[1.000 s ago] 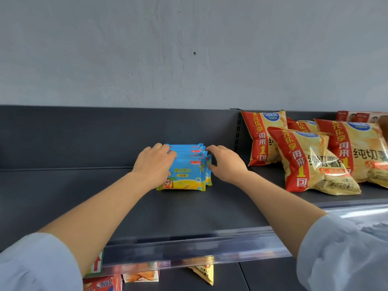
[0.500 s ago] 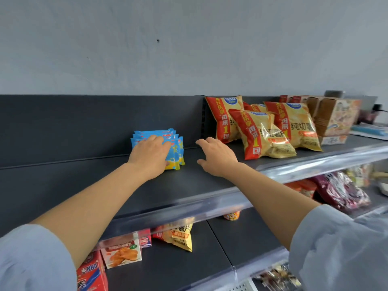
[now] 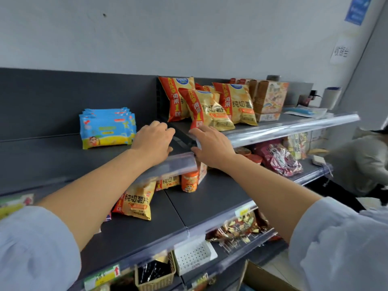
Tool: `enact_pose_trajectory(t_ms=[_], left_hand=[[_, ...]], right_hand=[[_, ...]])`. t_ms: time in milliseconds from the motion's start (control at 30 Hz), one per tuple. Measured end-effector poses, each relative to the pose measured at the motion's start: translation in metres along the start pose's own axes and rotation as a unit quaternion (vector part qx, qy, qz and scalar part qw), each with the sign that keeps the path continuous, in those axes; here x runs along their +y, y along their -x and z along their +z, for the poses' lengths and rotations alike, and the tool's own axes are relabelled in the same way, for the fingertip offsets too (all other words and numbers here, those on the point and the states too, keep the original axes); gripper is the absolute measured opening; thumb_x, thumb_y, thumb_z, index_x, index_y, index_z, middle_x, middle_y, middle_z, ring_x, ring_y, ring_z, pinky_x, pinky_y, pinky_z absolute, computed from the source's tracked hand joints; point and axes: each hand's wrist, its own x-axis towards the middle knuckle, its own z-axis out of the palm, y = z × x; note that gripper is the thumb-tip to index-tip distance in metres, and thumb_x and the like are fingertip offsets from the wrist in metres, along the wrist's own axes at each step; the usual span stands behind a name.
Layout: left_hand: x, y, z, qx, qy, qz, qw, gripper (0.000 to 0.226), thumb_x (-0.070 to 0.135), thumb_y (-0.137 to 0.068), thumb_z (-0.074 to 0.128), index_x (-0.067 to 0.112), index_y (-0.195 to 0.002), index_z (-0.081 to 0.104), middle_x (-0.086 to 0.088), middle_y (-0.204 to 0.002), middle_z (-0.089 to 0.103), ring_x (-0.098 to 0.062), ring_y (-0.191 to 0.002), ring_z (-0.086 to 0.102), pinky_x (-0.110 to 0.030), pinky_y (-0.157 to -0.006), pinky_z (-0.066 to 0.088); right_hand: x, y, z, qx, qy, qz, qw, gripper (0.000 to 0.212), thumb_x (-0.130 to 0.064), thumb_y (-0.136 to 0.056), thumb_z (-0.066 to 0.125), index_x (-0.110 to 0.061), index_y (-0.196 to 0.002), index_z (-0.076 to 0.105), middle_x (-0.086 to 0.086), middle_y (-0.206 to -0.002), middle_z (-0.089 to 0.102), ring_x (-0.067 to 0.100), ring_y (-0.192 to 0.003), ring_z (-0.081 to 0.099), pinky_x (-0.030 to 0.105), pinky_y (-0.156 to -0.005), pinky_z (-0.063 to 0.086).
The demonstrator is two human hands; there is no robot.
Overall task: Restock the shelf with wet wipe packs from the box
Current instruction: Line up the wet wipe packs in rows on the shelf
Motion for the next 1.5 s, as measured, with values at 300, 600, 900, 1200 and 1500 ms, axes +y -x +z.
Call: enact_pose_trajectory(t_ms=[300, 600, 900, 1200, 1500], left_hand=[[0.124, 0.030, 0.012, -0.050, 0.048, 0.002, 0.998, 0.040, 0.034, -0.089, 0.060, 0.016, -0.124, 0.051, -0.005, -0.119, 0.054, -0.025, -0.118, 0.044, -0.037, -0.088, 0.044], [0.231, 0.071, 0.063, -0.129, 0.097, 0.043, 0.986, 0.037, 0.036, -0.091, 0.058, 0.017, -0.122, 0.050, -0.003, -0.119, 0.053, -0.024, -0.117, 0.046, -0.035, -0.089, 0.043], [0.291, 0.093, 0.141, -0.224, 0.148, 0.075, 0.960, 0.035, 0.035, -0.093, 0.056, 0.018, -0.123, 0.050, -0.002, -0.123, 0.052, -0.023, -0.122, 0.044, -0.037, -0.092, 0.044], [0.342, 0.123, 0.223, -0.319, 0.174, 0.114, 0.925, 0.033, 0.033, -0.092, 0.055, 0.019, -0.122, 0.050, -0.002, -0.122, 0.051, -0.022, -0.120, 0.044, -0.036, -0.091, 0.044], [0.399, 0.179, 0.294, -0.418, 0.192, 0.131, 0.878, 0.028, 0.031, -0.092, 0.057, 0.018, -0.118, 0.054, -0.002, -0.119, 0.052, -0.022, -0.119, 0.044, -0.035, -0.093, 0.043]], right_hand=[[0.072, 0.116, 0.001, -0.058, 0.024, 0.026, 0.998, 0.041, -0.032, -0.092, 0.057, -0.017, -0.129, 0.048, 0.005, -0.122, 0.052, 0.026, -0.119, 0.047, 0.041, -0.086, 0.049], [0.128, 0.220, 0.041, -0.147, 0.045, 0.069, 0.986, 0.040, -0.030, -0.092, 0.057, -0.018, -0.129, 0.047, 0.006, -0.120, 0.053, 0.027, -0.115, 0.048, 0.034, -0.073, 0.039], [0.157, 0.283, 0.106, -0.230, 0.018, 0.139, 0.963, 0.033, -0.022, -0.091, 0.054, -0.015, -0.123, 0.048, 0.009, -0.118, 0.054, 0.030, -0.112, 0.050, 0.039, -0.079, 0.046], [0.185, 0.351, 0.184, -0.333, -0.007, 0.217, 0.918, 0.035, -0.023, -0.091, 0.056, -0.016, -0.124, 0.050, 0.008, -0.117, 0.053, 0.028, -0.112, 0.050, 0.038, -0.081, 0.046], [0.203, 0.424, 0.265, -0.420, -0.039, 0.225, 0.879, 0.029, -0.019, -0.092, 0.054, -0.017, -0.121, 0.054, 0.007, -0.113, 0.054, 0.027, -0.108, 0.050, 0.033, -0.069, 0.037]])
